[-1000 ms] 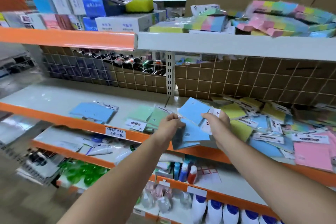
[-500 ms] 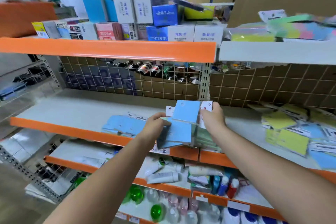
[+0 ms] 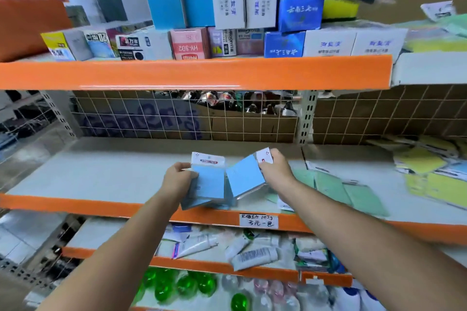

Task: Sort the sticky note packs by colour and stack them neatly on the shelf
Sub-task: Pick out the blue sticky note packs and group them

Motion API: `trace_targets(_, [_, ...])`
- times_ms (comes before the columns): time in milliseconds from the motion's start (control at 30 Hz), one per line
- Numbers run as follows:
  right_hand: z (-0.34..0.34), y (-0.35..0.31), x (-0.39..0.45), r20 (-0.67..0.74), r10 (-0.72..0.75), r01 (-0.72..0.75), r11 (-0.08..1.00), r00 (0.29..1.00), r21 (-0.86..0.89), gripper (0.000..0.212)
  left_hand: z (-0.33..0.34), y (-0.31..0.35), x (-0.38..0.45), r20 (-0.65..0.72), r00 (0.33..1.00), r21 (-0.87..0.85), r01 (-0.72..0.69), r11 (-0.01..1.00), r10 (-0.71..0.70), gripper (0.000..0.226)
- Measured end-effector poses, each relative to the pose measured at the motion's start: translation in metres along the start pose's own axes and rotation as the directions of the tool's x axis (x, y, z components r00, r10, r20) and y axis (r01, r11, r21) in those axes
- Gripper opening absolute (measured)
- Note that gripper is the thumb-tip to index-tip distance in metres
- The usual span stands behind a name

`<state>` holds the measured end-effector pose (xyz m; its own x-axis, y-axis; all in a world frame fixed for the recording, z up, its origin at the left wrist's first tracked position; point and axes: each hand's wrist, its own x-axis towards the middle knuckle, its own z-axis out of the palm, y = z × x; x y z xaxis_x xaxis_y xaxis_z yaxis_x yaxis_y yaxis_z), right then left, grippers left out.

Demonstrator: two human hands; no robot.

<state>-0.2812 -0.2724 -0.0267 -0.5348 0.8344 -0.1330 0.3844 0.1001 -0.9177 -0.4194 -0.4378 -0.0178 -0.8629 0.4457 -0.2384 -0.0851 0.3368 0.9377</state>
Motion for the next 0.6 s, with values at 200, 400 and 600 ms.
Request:
trace_targets(200, [0.027, -0.003, 0.011, 0.149, 0.03, -0.014, 0.995, 0.988, -0.102, 0.006, -0.021, -0.005, 0.039, 0.013, 1.0, 0.081, -0.001, 0.997, 0.0, 0.011])
trace_targets(400, [0.055, 0.0, 0.026, 0.21, 0.076, -0.039, 0.984, 0.975, -0.174, 0.015, -0.027, -0.019, 0.074, 0.031, 0.999, 0.184, 0.021, 0.983, -0.027, 0.008])
trace_targets(600, [0.071, 0.004, 0.035, 0.123, 0.11, -0.073, 0.959, 0.986, -0.273, 0.017, -0.027, -0.028, 0.086, 0.009, 1.0, 0.221, 0.015, 0.975, -0.017, 0.01])
